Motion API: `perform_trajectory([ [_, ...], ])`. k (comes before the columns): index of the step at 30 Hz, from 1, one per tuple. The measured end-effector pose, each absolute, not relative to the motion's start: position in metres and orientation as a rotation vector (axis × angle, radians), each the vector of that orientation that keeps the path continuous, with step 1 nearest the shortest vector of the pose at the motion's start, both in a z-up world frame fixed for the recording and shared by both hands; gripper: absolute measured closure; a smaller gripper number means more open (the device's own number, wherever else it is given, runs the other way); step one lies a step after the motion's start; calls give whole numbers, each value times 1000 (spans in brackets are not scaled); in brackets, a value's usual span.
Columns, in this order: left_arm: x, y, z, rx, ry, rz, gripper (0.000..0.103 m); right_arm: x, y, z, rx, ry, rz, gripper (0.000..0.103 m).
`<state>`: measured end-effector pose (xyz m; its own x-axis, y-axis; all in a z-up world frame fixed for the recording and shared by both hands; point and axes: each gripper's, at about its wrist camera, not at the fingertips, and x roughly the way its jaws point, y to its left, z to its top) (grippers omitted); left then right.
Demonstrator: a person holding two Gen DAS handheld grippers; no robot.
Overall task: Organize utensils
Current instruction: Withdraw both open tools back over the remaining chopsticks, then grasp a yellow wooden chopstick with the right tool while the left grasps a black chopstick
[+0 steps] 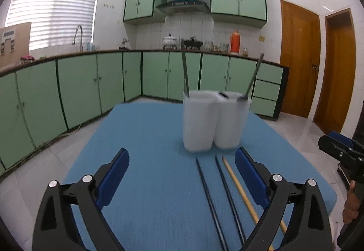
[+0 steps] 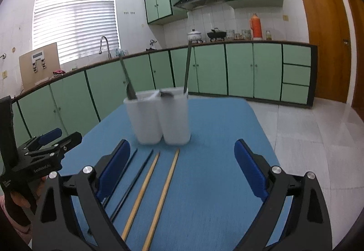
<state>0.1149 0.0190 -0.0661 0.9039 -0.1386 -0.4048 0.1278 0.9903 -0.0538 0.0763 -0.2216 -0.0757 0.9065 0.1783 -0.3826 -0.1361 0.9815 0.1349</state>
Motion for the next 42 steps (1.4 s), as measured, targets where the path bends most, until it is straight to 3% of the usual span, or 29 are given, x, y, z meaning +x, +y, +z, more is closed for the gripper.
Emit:
perform_trajectory([
  [6,86,21,-87,-29,496,-126,11,50,-209,-108,70,502,128,13],
  [22,47,18,-114,-14,620,-106,11,29,-177,-152,31,722,185,65],
  [31,45,19,-113,-16,632,-102,11,29,-166,-152,-4,767,203,84],
  [42,44,22,-115,-21,636,-101,11,34,-160,-156,-9,775,187,86],
])
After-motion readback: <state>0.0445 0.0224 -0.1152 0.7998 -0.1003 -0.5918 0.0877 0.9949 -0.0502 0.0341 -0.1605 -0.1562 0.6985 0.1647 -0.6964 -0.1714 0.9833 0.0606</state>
